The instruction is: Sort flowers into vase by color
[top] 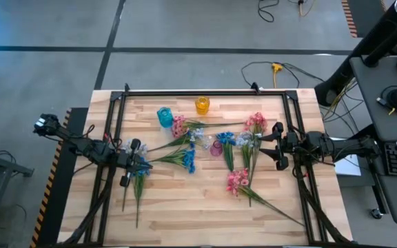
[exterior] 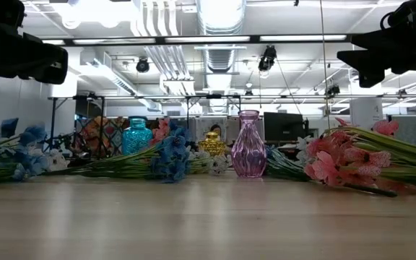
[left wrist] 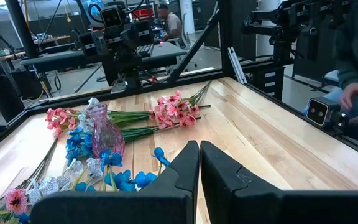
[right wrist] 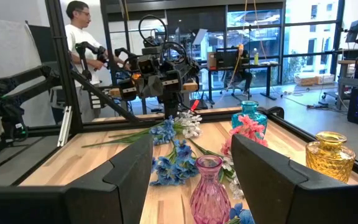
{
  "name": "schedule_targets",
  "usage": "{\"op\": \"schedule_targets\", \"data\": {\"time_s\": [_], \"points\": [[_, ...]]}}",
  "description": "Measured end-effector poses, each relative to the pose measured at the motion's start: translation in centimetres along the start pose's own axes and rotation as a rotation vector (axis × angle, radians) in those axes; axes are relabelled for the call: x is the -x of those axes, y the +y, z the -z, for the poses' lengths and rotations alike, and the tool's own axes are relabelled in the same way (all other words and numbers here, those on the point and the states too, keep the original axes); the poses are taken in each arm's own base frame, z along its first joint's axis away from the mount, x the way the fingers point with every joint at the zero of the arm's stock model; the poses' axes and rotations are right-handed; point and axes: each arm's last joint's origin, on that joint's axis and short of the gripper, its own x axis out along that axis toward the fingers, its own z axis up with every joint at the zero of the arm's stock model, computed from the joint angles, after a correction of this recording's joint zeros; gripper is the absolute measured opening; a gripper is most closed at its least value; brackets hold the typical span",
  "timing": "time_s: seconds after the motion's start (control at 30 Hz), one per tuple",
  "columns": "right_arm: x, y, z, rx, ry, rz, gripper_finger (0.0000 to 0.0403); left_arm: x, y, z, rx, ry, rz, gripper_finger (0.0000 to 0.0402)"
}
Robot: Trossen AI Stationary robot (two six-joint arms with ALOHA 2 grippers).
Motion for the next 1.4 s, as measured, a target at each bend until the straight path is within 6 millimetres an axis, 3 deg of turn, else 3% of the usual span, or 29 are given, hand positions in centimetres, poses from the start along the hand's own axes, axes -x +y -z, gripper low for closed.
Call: {"op": "schedule_targets", "data": {"time_s": [0.57, 0.73, 0.83, 1.03, 1.4], "points": [[0.0, 0.0, 0.0, 0.0, -0.001, 0.0, 0.021, 0.0, 0.0, -0.1, -0.005, -0.007, -0.004, 0.0], [0.0, 0.0, -0.2, -0.017, -0.021, 0.002, 0.021, 0.1, 0.3, -1.8, 0.285, -0.184, -0.016, 0.0], [0.0, 0.0, -0.5, -0.154, -0.048, 0.0, 0.021, 0.4, 0.5, -2.8, 0.4, -0.29, -0.018, 0.0], [0.1, 0.0, -1.0, -0.356, -0.103, 0.004, 0.021, 0.7, 0.7, -3.7, 0.433, -0.393, -0.01, 0.0], [0.1, 0.0, -1.0, -0.349, -0.109, 0.005, 0.021, 0.7, 0.7, -3.8, 0.429, -0.397, -0.019, 0.0]]}}
